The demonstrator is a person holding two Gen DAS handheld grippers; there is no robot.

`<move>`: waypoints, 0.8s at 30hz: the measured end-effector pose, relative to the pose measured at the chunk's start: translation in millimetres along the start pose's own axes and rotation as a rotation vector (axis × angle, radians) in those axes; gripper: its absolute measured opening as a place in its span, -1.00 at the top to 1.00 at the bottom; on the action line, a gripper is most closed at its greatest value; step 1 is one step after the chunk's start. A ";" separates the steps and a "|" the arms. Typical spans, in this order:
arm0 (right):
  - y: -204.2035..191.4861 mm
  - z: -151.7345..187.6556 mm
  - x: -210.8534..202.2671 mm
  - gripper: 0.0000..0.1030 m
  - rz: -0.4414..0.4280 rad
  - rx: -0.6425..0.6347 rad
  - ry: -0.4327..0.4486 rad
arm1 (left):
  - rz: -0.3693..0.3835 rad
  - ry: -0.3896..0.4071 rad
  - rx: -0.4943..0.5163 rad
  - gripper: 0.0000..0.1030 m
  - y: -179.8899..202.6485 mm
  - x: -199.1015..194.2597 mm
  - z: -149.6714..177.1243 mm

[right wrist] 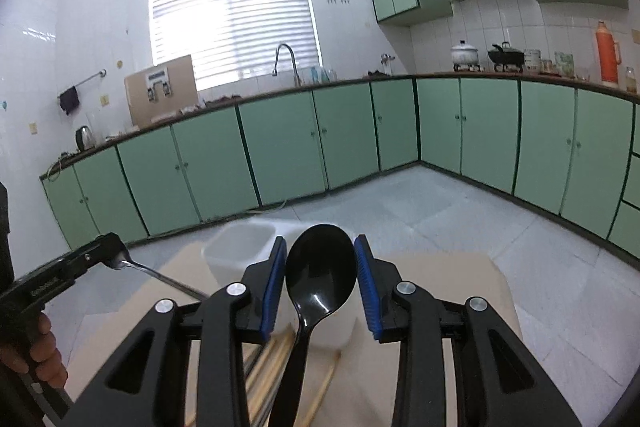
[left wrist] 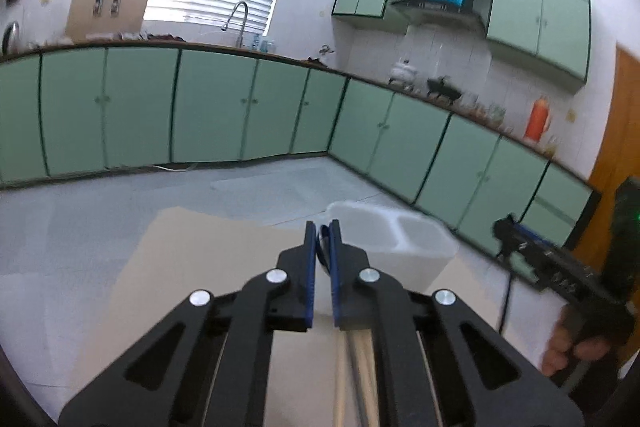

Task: Organize utensils
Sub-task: 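Put metal spoon in white holder with left tool while right tool drops black spoon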

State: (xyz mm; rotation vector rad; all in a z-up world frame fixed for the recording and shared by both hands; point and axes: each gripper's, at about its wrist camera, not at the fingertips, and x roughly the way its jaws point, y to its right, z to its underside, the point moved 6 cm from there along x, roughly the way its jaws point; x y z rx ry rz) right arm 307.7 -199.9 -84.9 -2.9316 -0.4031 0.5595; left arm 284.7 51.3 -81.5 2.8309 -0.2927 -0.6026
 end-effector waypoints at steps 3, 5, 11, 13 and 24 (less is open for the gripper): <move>-1.9 -6.1 2.1 0.33 -0.011 0.006 0.007 | 0.008 0.000 -0.011 0.90 1.1 3.1 -2.9; -1.6 -4.1 1.7 0.33 -0.014 0.008 0.005 | 0.014 -0.013 -0.018 0.90 0.1 4.3 1.7; 3.9 -8.1 1.4 0.33 -0.001 0.013 0.021 | -0.017 -0.015 0.011 0.90 -4.0 -1.3 -0.2; 4.0 -18.9 -0.4 0.33 -0.002 0.020 0.050 | -0.010 0.015 0.028 0.90 -0.6 -9.2 -11.9; -3.1 -82.2 35.8 0.33 0.028 -0.028 0.260 | 0.008 0.117 0.144 0.90 42.5 5.1 -67.6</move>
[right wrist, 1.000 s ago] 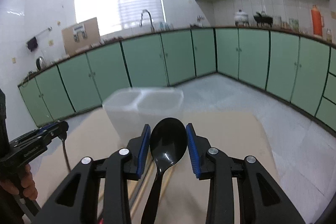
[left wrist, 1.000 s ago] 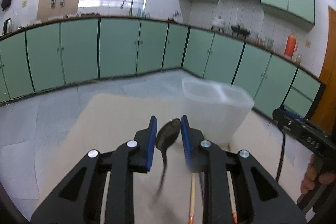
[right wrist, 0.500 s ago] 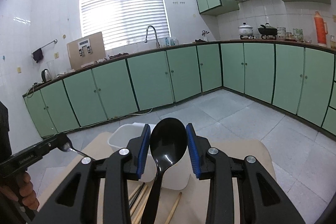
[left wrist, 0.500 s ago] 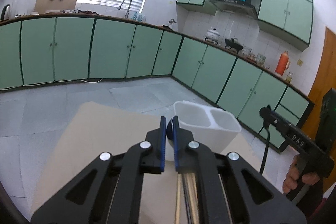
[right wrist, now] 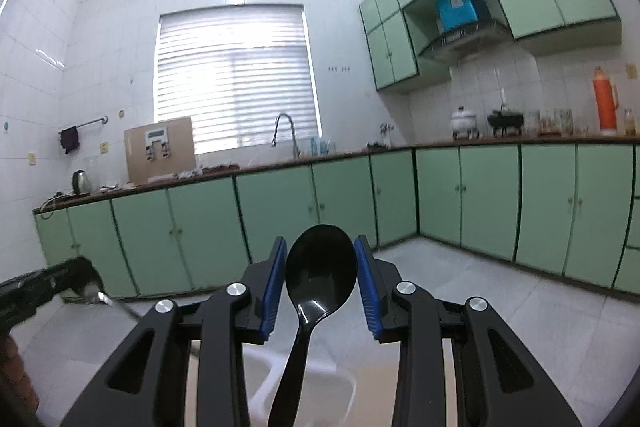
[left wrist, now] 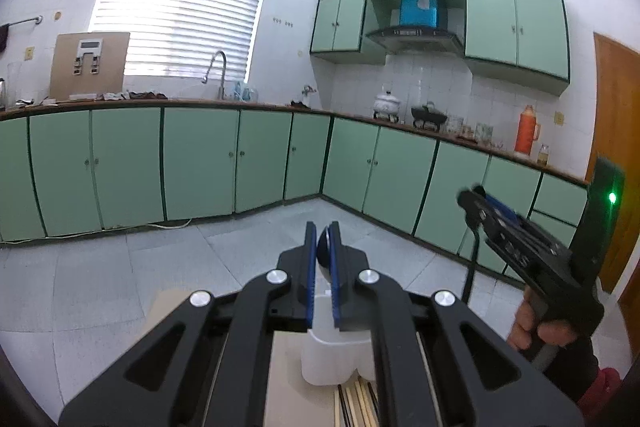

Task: Organize utensils
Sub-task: 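Put metal spoon in white holder with left tool while right tool drops black spoon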

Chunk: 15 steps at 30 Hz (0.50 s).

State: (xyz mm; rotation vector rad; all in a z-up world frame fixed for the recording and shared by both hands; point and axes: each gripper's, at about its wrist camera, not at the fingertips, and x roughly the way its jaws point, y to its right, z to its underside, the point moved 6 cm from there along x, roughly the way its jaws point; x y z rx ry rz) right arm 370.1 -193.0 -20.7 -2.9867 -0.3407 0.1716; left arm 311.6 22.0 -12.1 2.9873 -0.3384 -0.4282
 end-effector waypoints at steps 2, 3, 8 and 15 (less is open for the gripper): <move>1.8 6.6 16.0 0.33 0.014 -0.009 -0.011 | 0.004 -0.035 0.010 0.90 2.6 16.2 5.8; 2.3 10.4 22.0 0.33 0.021 -0.015 -0.019 | 0.007 -0.048 0.012 0.90 2.5 21.8 9.0; 5.5 40.4 38.1 0.33 0.035 -0.022 -0.070 | 0.017 -0.106 0.026 0.89 -1.5 46.3 24.8; 2.0 62.8 40.6 0.32 0.025 -0.039 -0.115 | 0.012 -0.165 0.021 0.78 -11.5 65.4 46.6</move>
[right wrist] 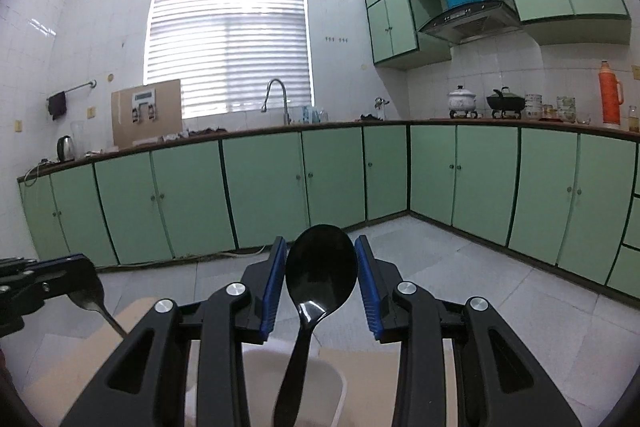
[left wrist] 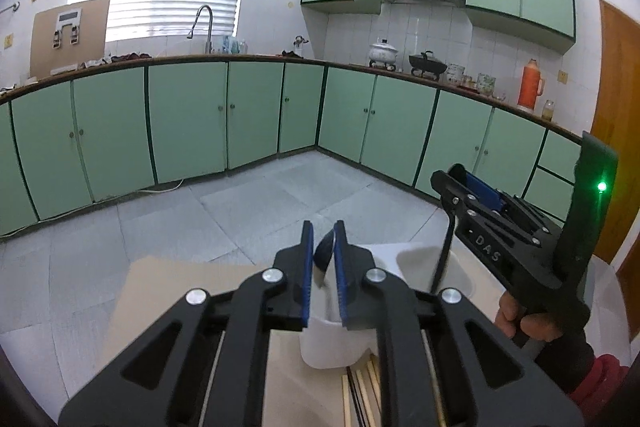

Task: Organize utensils
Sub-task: 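Put metal spoon in white holder with left tool while right tool drops black spoon, then move both open tools back over the chopsticks on the mat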

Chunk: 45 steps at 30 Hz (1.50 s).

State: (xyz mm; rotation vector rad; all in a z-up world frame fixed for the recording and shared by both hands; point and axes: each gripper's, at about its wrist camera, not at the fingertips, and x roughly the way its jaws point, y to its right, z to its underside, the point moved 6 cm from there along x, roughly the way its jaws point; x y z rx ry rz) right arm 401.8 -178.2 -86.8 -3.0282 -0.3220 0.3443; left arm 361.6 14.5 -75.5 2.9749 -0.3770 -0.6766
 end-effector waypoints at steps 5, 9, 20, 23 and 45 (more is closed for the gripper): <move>4.1 1.9 -10.5 0.24 -0.001 0.026 -0.013 | -0.010 -0.001 -0.027 0.61 -7.4 -2.3 6.7; 5.1 3.6 -27.7 0.18 0.001 0.045 -0.024 | -0.032 0.010 -0.027 0.40 -7.7 -10.1 10.6; 3.6 25.4 -99.9 -0.52 0.056 0.089 -0.097 | -0.068 0.028 -0.010 -0.26 -0.8 -53.2 40.1; 2.9 44.8 -120.5 -0.71 0.075 0.091 -0.142 | -0.081 -0.001 -0.010 -0.52 -1.7 -66.7 60.0; -36.8 199.1 -225.1 -0.23 0.086 0.117 -0.550 | -0.129 -0.360 0.028 -0.49 -1.5 -122.7 217.1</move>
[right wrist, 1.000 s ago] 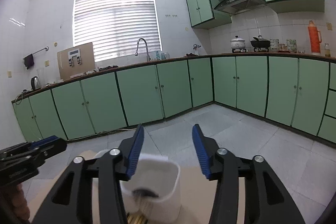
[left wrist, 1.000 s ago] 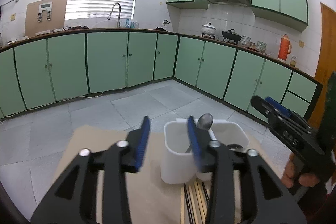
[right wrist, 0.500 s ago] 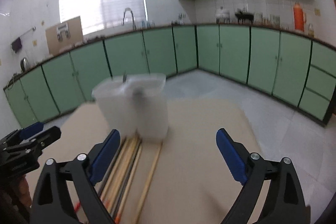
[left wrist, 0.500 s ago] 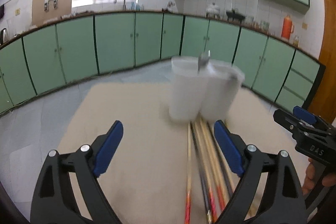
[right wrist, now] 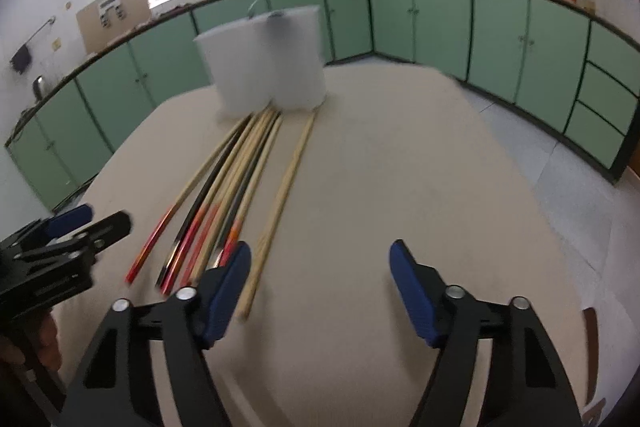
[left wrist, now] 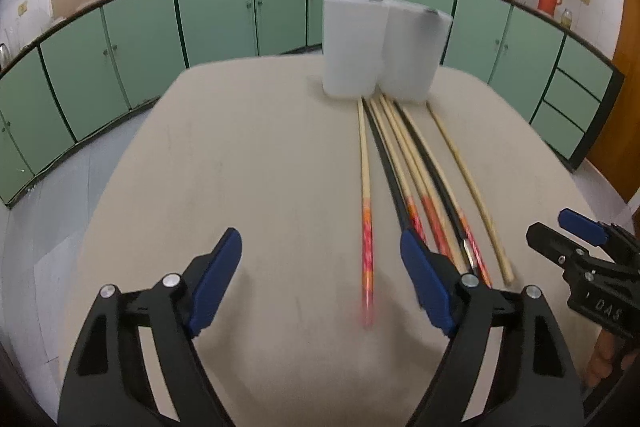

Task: Organize utensils
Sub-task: 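Move both open tools back over the chopsticks on the mat, then grasp a red-patterned chopstick with left tool while right tool grasps a wooden chopstick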

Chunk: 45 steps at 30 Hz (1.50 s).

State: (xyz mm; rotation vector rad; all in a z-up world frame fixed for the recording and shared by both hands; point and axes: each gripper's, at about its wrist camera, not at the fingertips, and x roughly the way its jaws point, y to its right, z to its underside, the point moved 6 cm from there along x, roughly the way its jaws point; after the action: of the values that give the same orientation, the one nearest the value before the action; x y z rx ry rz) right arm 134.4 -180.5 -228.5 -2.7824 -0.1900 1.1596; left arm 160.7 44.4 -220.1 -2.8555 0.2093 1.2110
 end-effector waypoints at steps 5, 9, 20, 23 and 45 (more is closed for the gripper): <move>-21.7 16.0 0.5 0.06 -0.025 -0.052 -0.039 | 0.003 -0.045 0.003 -0.38 6.2 1.9 17.4; -27.3 18.9 4.3 0.16 -0.025 -0.060 -0.054 | 0.014 -0.063 0.001 -0.32 11.1 2.9 28.4; -26.5 22.4 6.3 0.63 0.017 -0.089 -0.044 | 0.027 -0.069 -0.026 -0.04 13.1 4.7 28.8; -24.5 22.4 6.1 0.63 0.017 -0.081 -0.044 | 0.030 -0.067 -0.027 0.04 14.2 3.9 29.5; -7.2 -9.1 -31.3 0.87 0.012 -0.092 0.045 | 0.029 0.028 0.064 0.90 33.0 -34.4 -7.4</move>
State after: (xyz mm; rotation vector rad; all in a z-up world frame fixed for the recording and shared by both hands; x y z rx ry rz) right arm 118.5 -179.1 -199.2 -2.8903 -0.2290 1.1166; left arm 137.8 14.9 -189.5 -2.8250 0.2863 1.1480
